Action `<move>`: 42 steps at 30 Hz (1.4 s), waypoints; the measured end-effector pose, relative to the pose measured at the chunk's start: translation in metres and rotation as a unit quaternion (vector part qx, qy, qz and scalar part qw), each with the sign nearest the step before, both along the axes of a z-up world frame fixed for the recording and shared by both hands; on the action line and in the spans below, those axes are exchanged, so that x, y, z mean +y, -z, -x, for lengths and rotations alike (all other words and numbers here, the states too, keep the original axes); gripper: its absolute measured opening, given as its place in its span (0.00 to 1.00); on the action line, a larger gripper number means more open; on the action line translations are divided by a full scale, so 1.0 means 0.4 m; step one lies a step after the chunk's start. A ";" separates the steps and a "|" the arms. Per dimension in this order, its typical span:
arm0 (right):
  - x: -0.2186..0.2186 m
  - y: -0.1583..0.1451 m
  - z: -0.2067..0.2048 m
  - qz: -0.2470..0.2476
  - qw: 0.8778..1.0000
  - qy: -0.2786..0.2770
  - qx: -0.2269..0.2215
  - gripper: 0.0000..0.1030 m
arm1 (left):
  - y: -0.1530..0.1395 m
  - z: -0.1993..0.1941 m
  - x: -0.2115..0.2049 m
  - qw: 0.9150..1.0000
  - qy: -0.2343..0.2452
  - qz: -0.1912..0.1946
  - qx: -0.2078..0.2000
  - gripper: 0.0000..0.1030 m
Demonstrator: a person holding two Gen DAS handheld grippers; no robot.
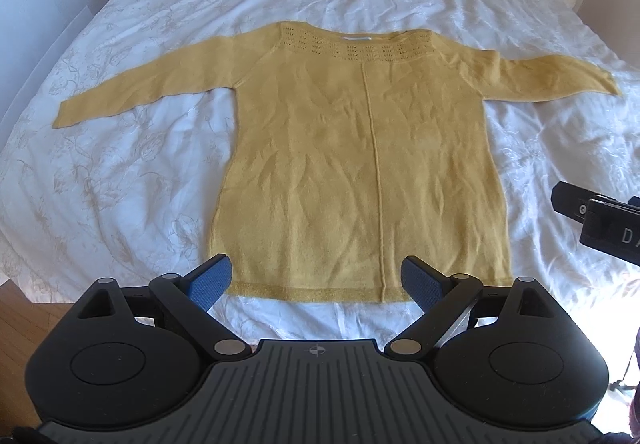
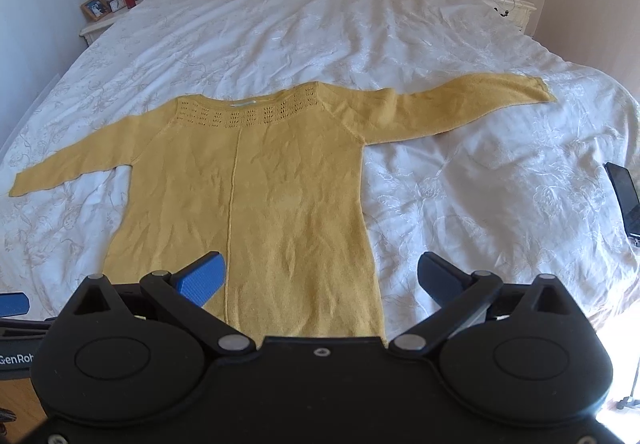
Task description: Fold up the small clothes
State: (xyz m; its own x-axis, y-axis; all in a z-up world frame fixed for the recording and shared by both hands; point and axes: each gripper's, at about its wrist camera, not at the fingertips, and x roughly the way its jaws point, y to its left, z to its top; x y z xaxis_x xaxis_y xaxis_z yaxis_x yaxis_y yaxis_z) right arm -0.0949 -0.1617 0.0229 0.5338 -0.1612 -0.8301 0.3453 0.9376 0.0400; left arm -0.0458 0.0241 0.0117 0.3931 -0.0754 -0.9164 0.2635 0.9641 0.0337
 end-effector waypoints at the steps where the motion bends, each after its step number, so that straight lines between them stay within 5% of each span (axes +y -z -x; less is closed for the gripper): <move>1: 0.000 -0.003 0.003 0.001 1.000 0.001 -0.003 0.99 | -0.003 0.001 0.001 1.000 0.000 0.001 -0.003 0.90; 42: -0.021 0.016 -0.015 -0.026 1.000 0.008 -0.001 0.99 | 0.017 -0.023 -0.026 1.000 0.008 -0.004 0.013 0.90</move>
